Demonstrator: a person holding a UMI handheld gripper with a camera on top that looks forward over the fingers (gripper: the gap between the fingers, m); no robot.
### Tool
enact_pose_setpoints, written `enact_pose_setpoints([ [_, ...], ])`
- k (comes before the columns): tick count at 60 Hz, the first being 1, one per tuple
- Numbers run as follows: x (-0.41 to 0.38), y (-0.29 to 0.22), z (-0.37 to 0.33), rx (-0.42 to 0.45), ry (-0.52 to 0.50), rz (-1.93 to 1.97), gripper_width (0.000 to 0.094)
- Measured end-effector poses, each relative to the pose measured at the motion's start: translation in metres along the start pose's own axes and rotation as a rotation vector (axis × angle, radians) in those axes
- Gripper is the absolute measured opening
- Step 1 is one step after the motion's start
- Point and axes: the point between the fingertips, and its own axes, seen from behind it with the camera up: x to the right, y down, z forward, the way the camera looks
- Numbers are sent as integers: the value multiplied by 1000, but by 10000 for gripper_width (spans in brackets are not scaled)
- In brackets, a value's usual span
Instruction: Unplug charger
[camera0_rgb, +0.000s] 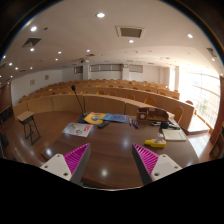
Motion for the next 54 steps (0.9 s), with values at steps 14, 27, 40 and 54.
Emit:
enact_pose_setpoints([
  [14,16,35,14,-56,-5,14,855],
  [27,81,102,65,-148,42,22,851],
  [40,215,141,159,-174,225,93,853],
  [54,333,119,289,-85,341,112,846],
])
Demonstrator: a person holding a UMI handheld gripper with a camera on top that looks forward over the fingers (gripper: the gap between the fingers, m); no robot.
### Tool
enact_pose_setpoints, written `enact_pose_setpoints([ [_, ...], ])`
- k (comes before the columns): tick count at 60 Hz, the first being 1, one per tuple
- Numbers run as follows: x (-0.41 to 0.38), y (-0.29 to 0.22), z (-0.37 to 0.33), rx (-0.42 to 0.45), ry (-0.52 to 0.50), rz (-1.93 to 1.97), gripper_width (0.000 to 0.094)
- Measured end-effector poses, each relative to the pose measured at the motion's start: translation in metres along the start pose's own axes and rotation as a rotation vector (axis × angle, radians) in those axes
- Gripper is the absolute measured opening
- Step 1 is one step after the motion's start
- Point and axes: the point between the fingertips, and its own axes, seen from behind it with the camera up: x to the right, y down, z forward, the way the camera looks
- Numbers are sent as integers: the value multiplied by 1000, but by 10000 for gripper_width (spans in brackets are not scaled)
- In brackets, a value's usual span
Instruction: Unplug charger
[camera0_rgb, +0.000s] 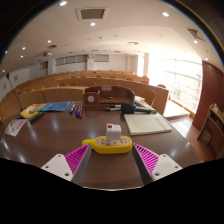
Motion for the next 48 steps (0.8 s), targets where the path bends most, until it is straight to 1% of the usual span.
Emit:
enact_pose_setpoints([
  [3,4,-4,30,-3,3,9,844],
  [8,3,-11,73,-9,-19,19,834],
  [14,7,-17,113,11,-18,15,769],
  [17,3,-17,125,6,-11,14,723],
  [19,3,-18,130,8,-14,21,667],
  [21,2,-17,133,3,-20,30,559],
  [23,1,-15,136,-4,-23,38,409],
  [24,2,-15,137,-4,-21,42,387],
  [28,3,-13,136,-4,-21,44,366],
  [34,4,-13,134,-12,-3,45,272],
  [37,3,-15,132,-11,8,29,254],
  [39,1,-20,128,4,9,5,254],
  [40,3,-41,124,57,7,1,249],
  [41,2,-60,115,133,9,-9,246],
  [44,8,-145,73,321,27,-53,248],
  [46,4,-191,50,399,2,-49,246],
  [48,-3,-229,29,465,-54,-17,247],
])
